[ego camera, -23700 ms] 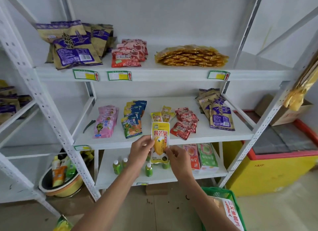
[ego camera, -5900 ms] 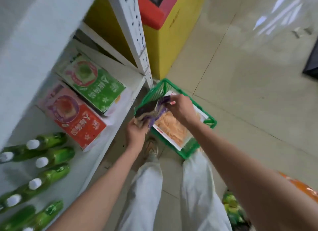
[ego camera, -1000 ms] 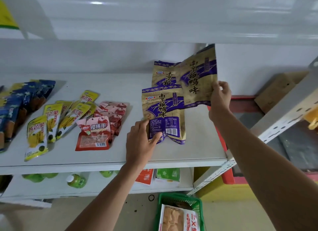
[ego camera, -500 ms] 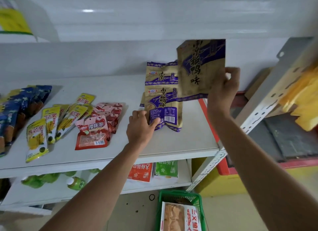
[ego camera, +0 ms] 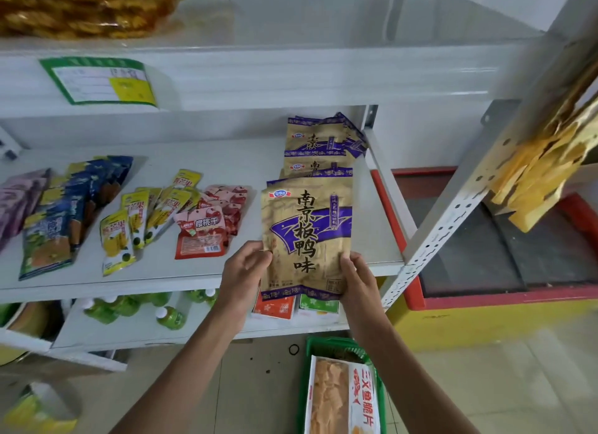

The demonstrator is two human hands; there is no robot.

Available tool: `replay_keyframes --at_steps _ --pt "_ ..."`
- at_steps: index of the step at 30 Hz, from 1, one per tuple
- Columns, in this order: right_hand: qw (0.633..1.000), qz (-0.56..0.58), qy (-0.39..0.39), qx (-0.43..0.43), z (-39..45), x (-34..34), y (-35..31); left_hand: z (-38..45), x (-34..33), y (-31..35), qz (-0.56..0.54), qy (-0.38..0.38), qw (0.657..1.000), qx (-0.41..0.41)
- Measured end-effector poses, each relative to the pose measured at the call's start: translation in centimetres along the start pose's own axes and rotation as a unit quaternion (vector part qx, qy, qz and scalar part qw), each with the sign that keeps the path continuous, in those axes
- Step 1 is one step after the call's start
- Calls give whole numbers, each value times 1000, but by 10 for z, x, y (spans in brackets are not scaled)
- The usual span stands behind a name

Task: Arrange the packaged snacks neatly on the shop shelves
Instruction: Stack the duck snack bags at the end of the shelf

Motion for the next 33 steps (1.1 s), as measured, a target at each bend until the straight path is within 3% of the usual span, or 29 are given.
replay_keyframes --at_steps 6,15,19,21,22,24,26,27,29,31,33 --pt "997 -44 -67 5 -13 -1 2 -10 9 -6 -23 49 998 33" --pt "997 -14 -82 5 -18 0 7 -16 6 3 15 51 998 41" --pt "997 -4 -52 55 -20 0 -2 -14 13 8 108 109 988 -25" --pt "988 -79 0 130 -20 1 -11 -18 10 22 129 131 979 -88" --pt "973 -149 40 173 -23 1 -17 -20 0 28 118 107 983 -96" --pt "906 -302 88 284 -36 -8 -32 -24 -27 36 44 20 998 -34" --pt "816 -418 27 397 -55 -35 -34 -22 -47 37 -12 -27 999 12" --pt "792 -442 -10 420 -62 -45 -29 -19 -48 40 -14 -11 1000 14" --pt "809 -426 -8 406 -64 -44 -21 -9 -35 42 6 41 999 26" --pt "886 -337 57 315 -51 -22 -19 -3 -25 37 -14 39 996 76" --pt "950 -242 67 186 -36 -9 -15 0 -24 32 -48 -3 993 109"
Point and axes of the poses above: each hand's wrist, its own z-axis towards the middle knuckle, its own x-axis out of the back of the hand, y = z × x, the point moved 7 cm from there along z, towards the middle knuckle, and after that the axes turned 6 degrees about y, right-handed, at the moved point
